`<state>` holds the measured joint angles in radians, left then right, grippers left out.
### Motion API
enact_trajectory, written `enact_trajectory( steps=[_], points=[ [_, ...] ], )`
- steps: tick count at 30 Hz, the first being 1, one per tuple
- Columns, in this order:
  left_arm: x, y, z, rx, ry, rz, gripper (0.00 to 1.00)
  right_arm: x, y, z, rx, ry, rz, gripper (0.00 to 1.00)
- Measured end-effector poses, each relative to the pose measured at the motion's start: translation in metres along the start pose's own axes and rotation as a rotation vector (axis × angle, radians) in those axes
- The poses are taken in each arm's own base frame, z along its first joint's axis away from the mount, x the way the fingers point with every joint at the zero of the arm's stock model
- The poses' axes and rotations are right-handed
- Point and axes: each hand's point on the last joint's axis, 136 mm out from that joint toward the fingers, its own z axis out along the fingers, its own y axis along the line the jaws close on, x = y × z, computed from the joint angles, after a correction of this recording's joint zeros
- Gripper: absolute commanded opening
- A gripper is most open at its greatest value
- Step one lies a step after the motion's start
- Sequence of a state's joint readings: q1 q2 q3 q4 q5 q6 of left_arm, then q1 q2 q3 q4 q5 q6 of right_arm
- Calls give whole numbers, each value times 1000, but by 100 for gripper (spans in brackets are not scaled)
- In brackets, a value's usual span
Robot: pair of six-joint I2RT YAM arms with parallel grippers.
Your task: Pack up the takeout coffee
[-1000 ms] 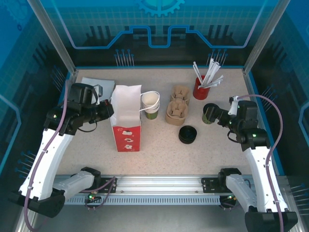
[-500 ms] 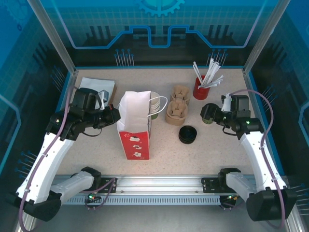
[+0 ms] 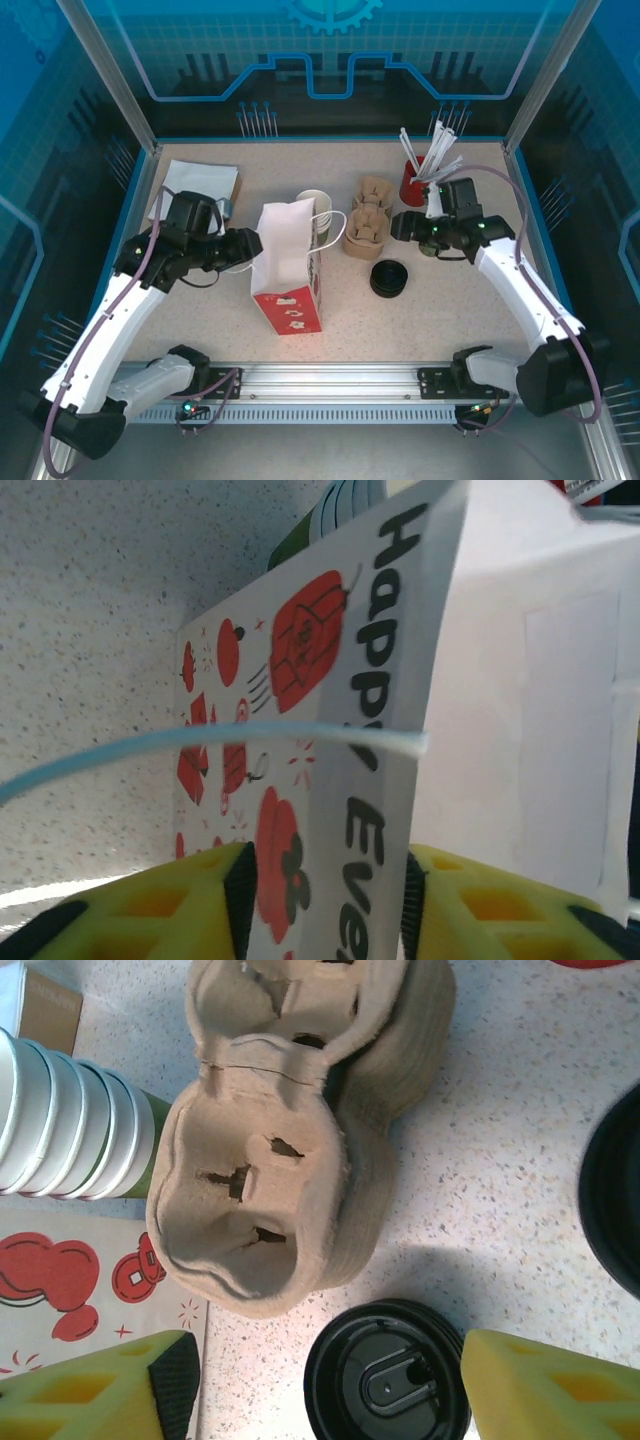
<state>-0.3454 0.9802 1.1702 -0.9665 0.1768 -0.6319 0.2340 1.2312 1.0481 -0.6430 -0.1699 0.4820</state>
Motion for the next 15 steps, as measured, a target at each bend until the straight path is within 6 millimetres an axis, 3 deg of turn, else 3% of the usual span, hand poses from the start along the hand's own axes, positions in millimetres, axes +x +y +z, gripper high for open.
enact_trajectory(
  steps=[5,15],
  points=[
    [-10,-10,-18,17,-55,23,61,-8,6,19,28,36,-4,66],
    [-33,-41,-61,113,-201,88,67,-6,-5,64,83,142,87,54]
  ],
)
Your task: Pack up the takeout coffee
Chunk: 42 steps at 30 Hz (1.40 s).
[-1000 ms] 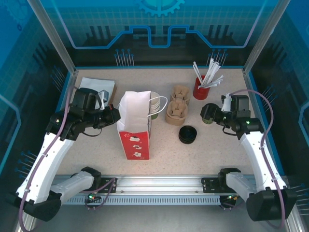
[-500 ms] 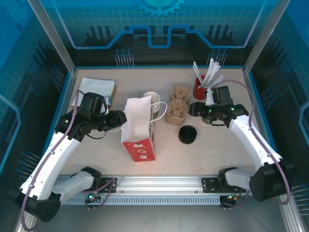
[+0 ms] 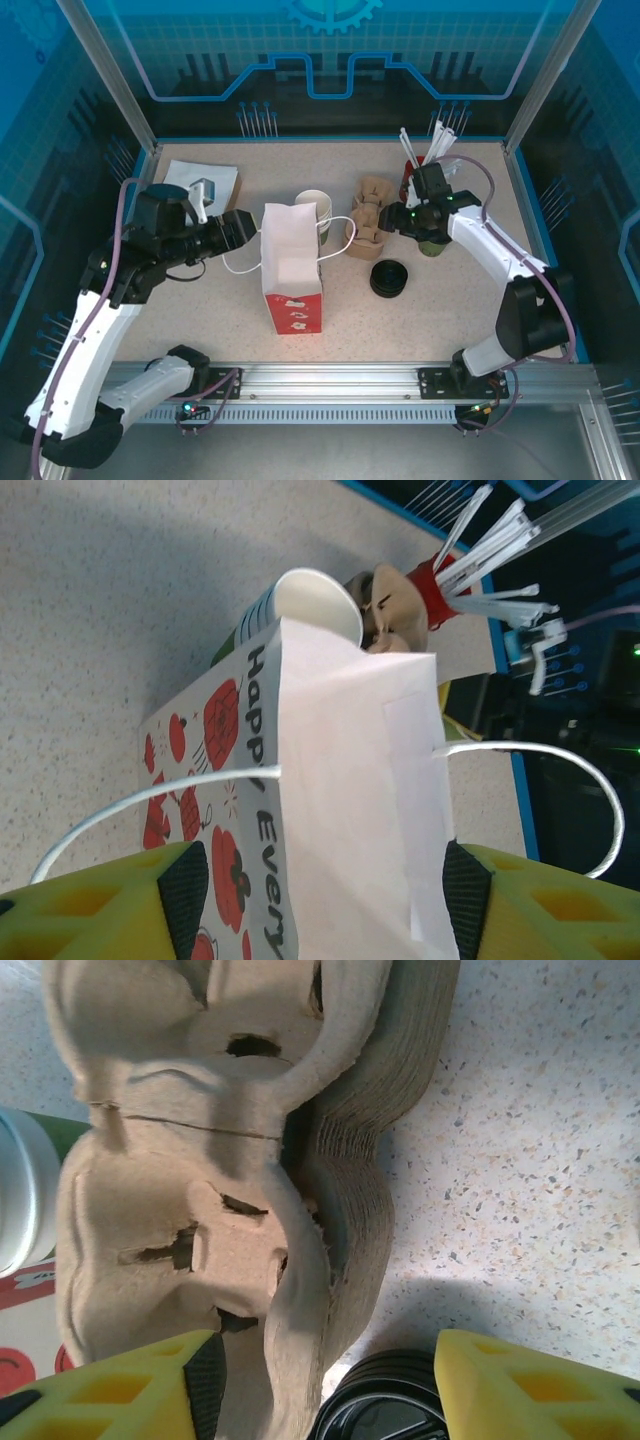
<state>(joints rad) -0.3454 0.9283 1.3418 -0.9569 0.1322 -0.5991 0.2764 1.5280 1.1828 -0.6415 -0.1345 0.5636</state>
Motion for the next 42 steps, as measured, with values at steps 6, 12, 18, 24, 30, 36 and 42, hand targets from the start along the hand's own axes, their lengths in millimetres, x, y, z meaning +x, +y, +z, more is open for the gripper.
enact_trajectory(
  steps=[6,12,18,24,30,36,42],
  points=[
    [-9,-2,-5,-8,-40,28,67,2,0,17,-8,43,30,42],
    [-9,0,-7,-16,-48,31,67,3,4,21,-34,58,43,31],
    [-10,1,-8,-20,-55,36,67,3,10,19,-62,64,46,23],
    [-10,0,-8,-19,-56,37,67,0,16,14,-84,54,40,17],
    [-12,-2,-9,-6,-67,40,68,-5,29,-1,-136,30,26,10],
    [-16,-13,-9,44,-78,49,68,-6,39,-16,-181,10,12,8],
    [-22,-32,-11,137,-95,69,68,-10,53,-42,-243,-35,-11,5]
  ],
)
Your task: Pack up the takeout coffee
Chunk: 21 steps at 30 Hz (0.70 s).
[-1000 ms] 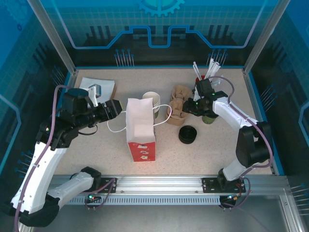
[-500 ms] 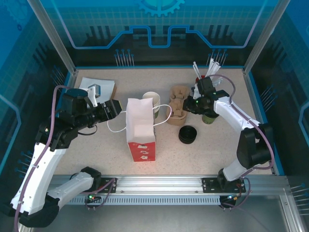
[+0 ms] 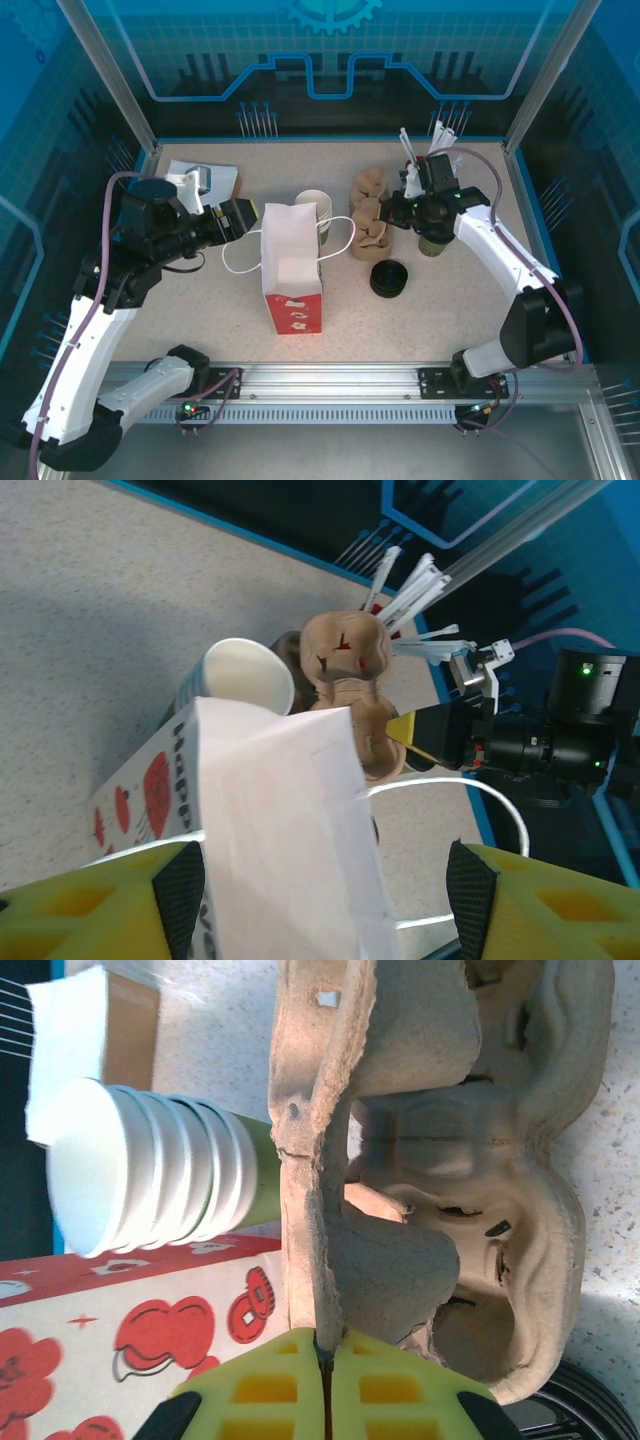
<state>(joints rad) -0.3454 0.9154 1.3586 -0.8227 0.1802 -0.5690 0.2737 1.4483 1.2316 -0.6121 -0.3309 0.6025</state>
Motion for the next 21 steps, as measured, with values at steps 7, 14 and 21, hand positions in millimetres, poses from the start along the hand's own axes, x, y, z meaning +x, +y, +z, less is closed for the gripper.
enact_trajectory(
  steps=[7,14,21],
  points=[
    [-10,-29,2,145,-15,32,68,-24,30,-56,-98,-155,-63,4],
    [-20,-67,11,341,-7,88,66,-43,63,-133,-219,-388,-184,2],
    [-28,-96,33,516,39,135,62,-39,112,-178,-398,-450,-298,2]
  ],
)
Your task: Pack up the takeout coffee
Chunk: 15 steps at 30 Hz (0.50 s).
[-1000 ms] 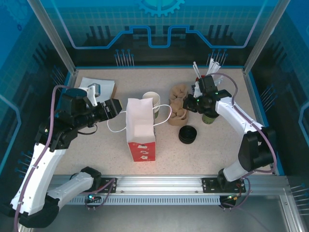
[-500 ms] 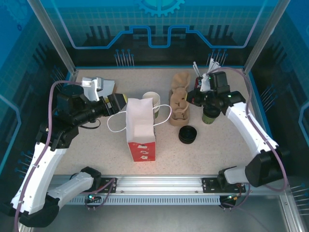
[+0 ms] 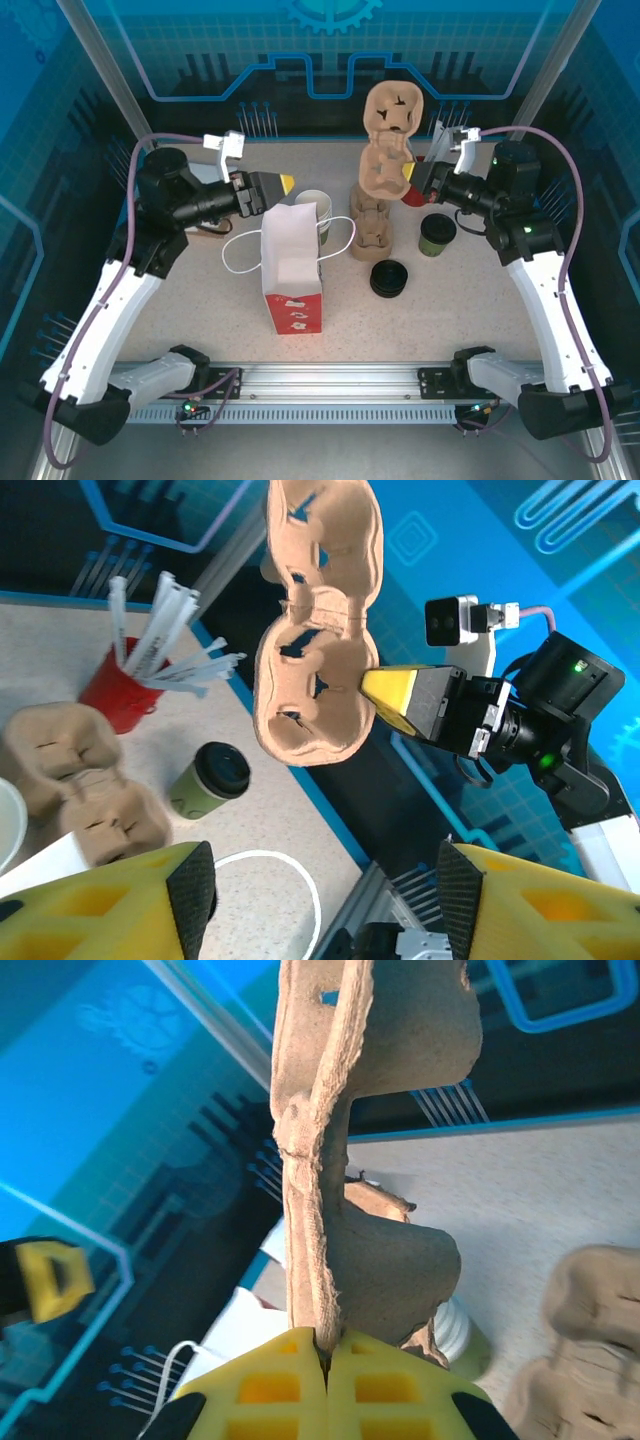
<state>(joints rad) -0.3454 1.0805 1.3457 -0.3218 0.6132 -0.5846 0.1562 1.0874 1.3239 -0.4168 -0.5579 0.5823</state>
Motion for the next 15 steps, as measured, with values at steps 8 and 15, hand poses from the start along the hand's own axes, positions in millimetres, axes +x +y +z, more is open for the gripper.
enact_trajectory(
  steps=[8,15],
  points=[
    [0,-9,27,118,63,9,60,-6,49,-1,-191,32,7,1],
    [1,-21,40,178,97,27,57,-1,80,11,-307,91,11,1]
  ],
)
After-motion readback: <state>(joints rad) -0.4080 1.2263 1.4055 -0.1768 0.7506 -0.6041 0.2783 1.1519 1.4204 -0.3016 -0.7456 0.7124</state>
